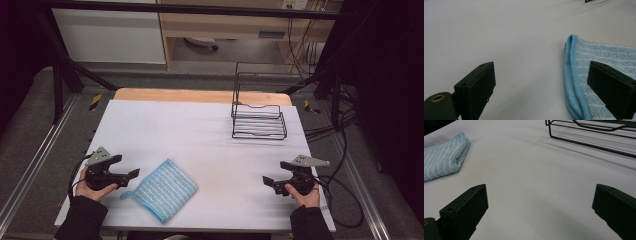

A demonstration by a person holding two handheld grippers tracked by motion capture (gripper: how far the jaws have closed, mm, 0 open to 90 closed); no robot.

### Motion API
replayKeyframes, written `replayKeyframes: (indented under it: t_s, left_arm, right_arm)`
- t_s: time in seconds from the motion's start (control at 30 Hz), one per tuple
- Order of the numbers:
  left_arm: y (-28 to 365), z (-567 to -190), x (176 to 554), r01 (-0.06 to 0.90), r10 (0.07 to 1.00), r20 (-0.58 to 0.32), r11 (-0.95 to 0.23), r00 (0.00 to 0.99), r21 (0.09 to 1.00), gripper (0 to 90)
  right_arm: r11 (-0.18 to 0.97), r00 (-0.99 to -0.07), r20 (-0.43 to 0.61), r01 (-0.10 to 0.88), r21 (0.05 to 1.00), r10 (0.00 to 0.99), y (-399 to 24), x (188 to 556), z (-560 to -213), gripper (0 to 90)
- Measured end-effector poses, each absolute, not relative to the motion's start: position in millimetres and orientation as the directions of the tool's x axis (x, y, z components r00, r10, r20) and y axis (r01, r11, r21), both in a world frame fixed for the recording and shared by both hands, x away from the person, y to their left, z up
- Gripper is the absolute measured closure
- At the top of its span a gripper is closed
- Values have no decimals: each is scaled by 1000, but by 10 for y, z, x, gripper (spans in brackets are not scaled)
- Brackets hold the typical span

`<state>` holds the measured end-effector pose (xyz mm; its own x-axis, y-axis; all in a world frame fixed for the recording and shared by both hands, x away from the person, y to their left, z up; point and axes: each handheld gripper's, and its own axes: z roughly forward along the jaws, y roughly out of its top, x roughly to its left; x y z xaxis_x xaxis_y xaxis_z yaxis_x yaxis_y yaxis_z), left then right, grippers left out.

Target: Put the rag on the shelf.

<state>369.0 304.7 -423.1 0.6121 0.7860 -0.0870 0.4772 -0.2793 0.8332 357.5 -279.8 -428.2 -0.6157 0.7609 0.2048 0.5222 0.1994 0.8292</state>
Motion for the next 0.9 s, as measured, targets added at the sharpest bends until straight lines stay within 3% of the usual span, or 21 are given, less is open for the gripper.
replayKeyframes:
  t_s: [0.4,0.9]
  left_arm:
    - [3041,-4229,3688,479,788,-88,-278,610,833,78]
    - [3040,-4248,3695,484,788,-87,-284,610,828,76]
  right_arm:
    - [199,-620,201,515,834,758,-2737,3570,-4252,10]
    - [241,-651,199,521,819,732,-2311,3578,-4236,10]
